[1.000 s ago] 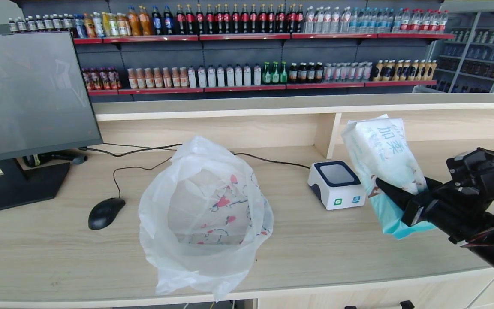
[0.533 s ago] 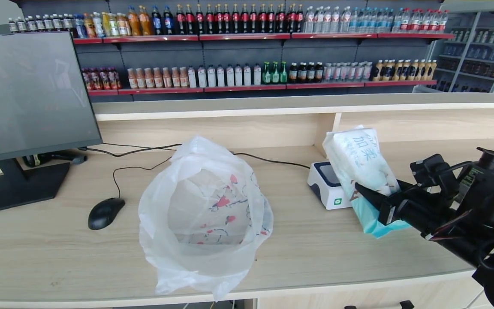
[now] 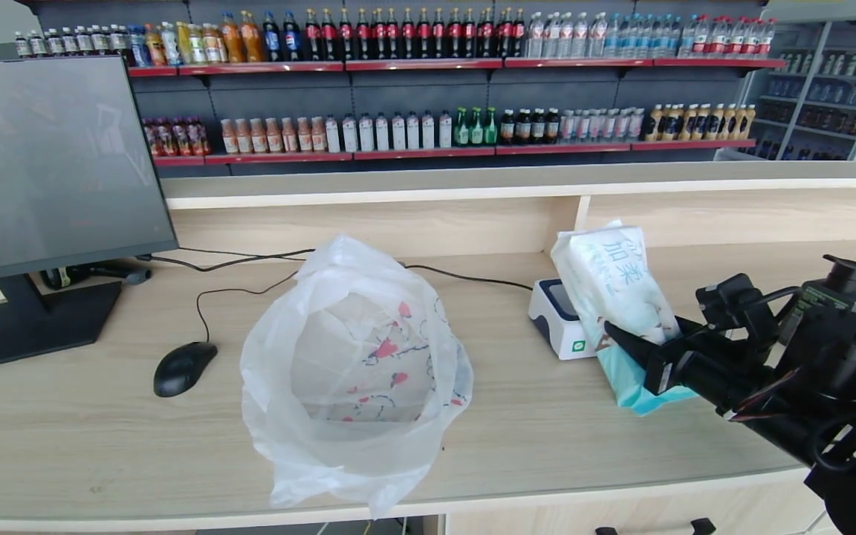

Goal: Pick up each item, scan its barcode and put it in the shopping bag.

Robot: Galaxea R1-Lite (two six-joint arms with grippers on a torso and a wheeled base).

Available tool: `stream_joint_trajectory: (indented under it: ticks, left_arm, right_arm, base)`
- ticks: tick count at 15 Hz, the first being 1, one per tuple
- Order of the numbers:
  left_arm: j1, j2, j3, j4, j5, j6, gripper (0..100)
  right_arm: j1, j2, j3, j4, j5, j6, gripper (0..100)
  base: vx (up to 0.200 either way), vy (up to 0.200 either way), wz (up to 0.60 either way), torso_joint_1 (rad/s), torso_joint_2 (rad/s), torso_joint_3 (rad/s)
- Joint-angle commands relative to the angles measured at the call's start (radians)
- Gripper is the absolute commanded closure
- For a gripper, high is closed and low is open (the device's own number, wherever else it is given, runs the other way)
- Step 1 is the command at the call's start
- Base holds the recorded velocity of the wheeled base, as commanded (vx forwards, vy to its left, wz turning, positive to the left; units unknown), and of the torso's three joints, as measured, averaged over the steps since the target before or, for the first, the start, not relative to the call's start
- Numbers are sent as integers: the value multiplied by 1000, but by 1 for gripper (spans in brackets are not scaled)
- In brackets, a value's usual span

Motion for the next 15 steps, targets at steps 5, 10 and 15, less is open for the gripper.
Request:
stream_joint_trajectory:
  ticks: [5, 10, 15]
  left_arm:
    - [0, 0, 0, 0, 0, -1, 100]
    - [0, 0, 0, 0, 0, -1, 100]
    - [0, 0, 0, 0, 0, -1, 100]
  right_arm:
    - [0, 13, 1, 5, 1, 0, 100]
    - [-2, 15, 1, 5, 1, 0, 100]
    - [-2, -8, 12, 4, 1, 0, 100]
  base:
    - [0, 0, 0, 0, 0, 0]
    - [0, 0, 0, 0, 0, 0]
    - [0, 0, 0, 0, 0, 0]
